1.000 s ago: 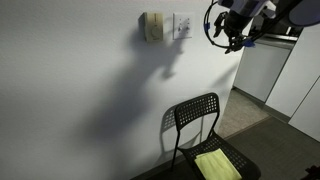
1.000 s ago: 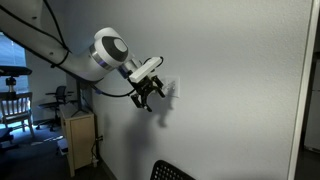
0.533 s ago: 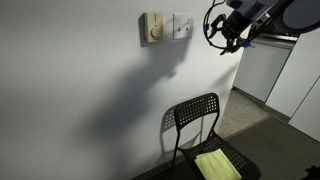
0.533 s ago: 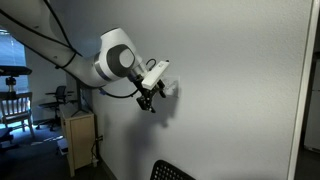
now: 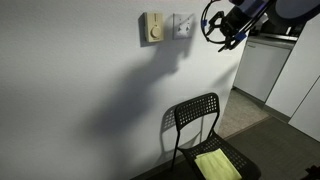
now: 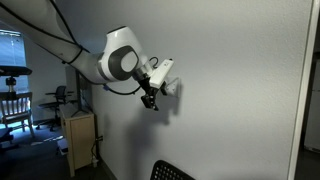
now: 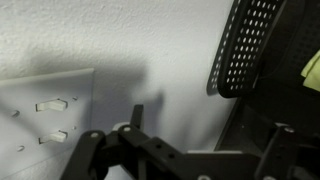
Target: Turn on both buttons on the switch and then turn off the first button
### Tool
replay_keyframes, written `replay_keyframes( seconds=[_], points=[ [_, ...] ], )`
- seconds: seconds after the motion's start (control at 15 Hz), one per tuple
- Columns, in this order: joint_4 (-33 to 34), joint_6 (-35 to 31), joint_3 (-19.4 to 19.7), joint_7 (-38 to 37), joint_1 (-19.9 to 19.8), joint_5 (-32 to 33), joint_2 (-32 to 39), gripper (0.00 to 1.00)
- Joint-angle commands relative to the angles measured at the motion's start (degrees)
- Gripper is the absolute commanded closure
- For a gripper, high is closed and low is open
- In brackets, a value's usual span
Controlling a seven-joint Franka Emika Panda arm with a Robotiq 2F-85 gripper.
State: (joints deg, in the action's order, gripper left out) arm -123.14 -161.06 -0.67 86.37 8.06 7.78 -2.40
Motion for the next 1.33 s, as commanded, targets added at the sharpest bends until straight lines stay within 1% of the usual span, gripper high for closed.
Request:
replay_keyframes(
  seconds=[0.0, 0.07, 0.2, 0.27, 0.47, 0.53, 1.0, 1.27],
  points=[
    [2.10, -3.46, -0.98, -5.92, -2.29, 7.69, 2.20, 0.00],
    [2.52, -3.84, -1.09, -7.18, -2.31, 8.89, 2.81, 0.00],
    [3.38, -4.88, -1.51, -8.14, -1.86, 8.55, 4.47, 0.00],
    [4.01, -5.58, -0.81, -7.70, -0.67, 7.45, 5.52, 0.00],
    [6.39, -6.62, -0.81, -7.74, -0.04, 7.68, 8.45, 0.00],
    [7.40, -6.99, -2.04, -8.93, -1.40, 9.05, 9.41, 0.00],
    [12.97, -8.96, -2.27, -12.39, -1.80, 9.75, 14.38, 0.00],
    [15.69, -8.68, -2.33, -13.27, -2.13, 9.75, 16.44, 0.00]
  ],
)
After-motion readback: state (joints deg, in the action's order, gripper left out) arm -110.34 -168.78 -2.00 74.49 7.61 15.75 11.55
